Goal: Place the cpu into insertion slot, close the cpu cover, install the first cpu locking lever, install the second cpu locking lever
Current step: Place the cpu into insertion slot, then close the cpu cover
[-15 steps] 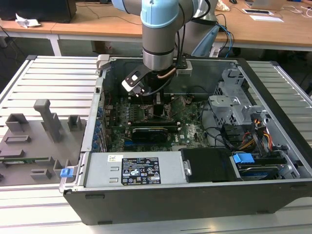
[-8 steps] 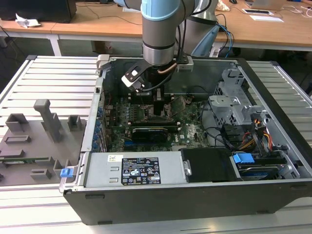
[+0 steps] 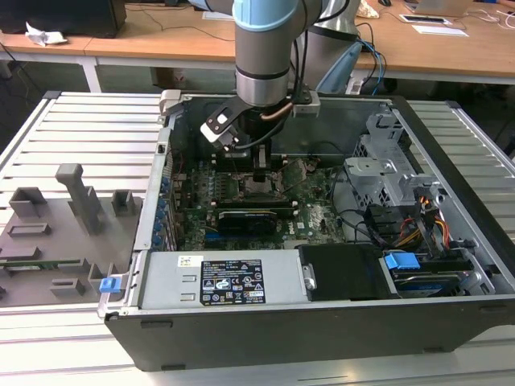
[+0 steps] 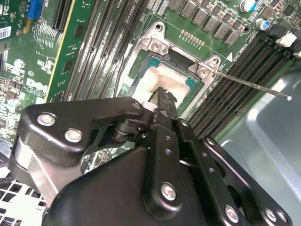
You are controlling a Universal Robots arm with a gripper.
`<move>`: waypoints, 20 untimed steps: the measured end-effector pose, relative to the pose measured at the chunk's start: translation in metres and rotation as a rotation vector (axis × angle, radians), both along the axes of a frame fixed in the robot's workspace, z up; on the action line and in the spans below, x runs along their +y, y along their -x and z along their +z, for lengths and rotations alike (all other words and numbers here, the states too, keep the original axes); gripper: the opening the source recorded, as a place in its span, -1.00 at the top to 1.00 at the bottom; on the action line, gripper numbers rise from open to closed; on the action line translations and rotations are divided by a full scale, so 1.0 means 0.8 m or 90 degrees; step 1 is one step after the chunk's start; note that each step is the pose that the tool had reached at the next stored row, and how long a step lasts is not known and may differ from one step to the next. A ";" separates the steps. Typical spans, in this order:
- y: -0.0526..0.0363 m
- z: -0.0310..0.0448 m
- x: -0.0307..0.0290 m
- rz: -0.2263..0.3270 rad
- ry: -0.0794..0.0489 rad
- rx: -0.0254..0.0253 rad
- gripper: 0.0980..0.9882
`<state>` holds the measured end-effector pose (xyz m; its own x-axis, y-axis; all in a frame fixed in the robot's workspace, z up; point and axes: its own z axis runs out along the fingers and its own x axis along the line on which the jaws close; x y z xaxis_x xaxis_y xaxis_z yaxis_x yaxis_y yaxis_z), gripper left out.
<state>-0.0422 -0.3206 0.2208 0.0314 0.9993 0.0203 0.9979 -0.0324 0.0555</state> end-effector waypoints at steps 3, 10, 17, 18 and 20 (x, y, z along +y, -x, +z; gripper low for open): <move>0.000 0.0006 0.0000 0.000 0.000 -0.0001 0.98; 0.000 0.0033 0.0000 0.000 0.000 0.0000 0.98; 0.000 0.0063 0.0000 0.000 0.000 0.0000 0.98; 0.000 0.0063 0.0000 0.000 0.000 0.0000 0.98; 0.000 0.0068 0.0000 0.000 0.000 0.0000 0.98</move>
